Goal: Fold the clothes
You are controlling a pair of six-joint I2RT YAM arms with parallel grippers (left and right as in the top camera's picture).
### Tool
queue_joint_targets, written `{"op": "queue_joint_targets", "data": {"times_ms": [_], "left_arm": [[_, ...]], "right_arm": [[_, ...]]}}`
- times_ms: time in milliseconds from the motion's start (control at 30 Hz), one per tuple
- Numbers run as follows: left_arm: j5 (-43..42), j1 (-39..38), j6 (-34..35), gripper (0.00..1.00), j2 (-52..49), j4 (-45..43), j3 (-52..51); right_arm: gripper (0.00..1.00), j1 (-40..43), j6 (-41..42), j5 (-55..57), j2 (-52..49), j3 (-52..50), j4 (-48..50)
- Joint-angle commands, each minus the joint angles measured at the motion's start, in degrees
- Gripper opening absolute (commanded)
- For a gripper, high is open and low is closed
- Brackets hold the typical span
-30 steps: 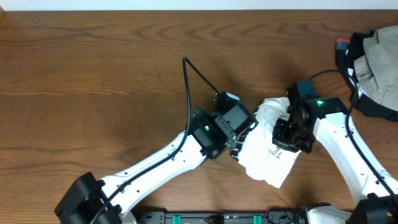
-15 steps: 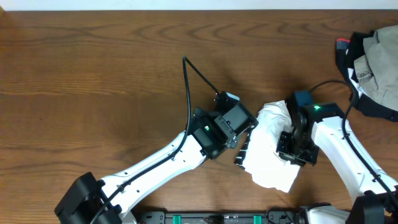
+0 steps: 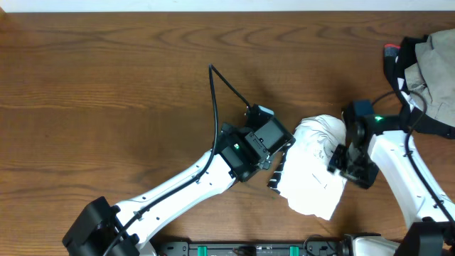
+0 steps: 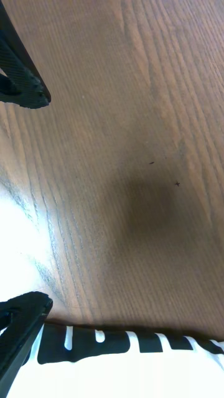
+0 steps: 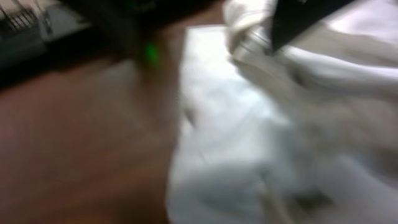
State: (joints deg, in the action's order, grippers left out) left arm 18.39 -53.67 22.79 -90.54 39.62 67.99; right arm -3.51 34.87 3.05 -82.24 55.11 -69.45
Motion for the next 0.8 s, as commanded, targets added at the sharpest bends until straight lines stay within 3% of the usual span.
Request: {"op": "queue_joint_targets", "data": {"times_ms": [0, 133, 533, 767], "left_arm": [[0.7, 0.2, 0.9, 0.96, 1.2, 0.0, -0.2], [0.7, 0.2, 0.9, 0.96, 1.2, 0.1, -0.2], [0.7, 0.2, 0.9, 0.96, 1.2, 0.0, -0.2], [0.7, 0.2, 0.9, 0.96, 1.2, -0.1, -0.2]], "right_arm": [[0.92, 1.2, -5.4, -1.2, 0.3, 1.9, 2.8], [0.91, 4.1, -9.3, -6.4, -0.6, 1.2, 7.4], [0.79, 13.0, -10.3, -19.1, -1.1, 0.0, 13.3], [0.72, 13.0, -3.0, -26.9, -1.1, -6.4, 22.0]]}}
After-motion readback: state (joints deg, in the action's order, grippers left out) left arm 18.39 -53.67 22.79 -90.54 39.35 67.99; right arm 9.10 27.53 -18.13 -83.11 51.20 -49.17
